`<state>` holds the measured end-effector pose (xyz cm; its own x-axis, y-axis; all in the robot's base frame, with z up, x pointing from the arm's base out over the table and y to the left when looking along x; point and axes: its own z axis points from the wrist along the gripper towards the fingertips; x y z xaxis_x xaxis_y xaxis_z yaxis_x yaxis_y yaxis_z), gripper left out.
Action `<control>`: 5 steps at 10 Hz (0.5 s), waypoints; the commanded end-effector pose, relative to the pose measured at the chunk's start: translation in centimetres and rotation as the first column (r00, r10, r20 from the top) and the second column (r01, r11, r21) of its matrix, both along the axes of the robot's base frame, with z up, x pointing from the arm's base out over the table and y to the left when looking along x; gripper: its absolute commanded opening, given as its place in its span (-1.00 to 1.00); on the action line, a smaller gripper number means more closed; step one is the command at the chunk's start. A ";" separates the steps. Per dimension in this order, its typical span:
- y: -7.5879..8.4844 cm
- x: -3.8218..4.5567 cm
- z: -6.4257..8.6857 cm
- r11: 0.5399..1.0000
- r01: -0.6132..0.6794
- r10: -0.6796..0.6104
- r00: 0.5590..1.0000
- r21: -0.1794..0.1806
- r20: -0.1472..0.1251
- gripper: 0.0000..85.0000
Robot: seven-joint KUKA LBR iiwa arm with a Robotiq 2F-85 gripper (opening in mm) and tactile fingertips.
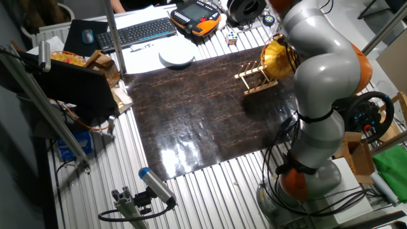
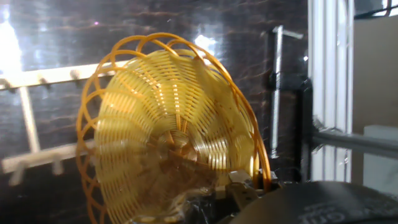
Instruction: Put the dish on the dish rack
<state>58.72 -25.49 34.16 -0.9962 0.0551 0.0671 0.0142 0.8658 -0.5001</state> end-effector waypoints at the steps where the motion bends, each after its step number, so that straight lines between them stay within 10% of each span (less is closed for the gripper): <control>1: -0.7 0.20 0.0 1.000 -0.006 0.006 1.000 -0.025 0.005 -0.95; 5: -2.7 1.60 -0.3 0.998 -0.013 0.014 1.000 -0.064 0.007 -0.95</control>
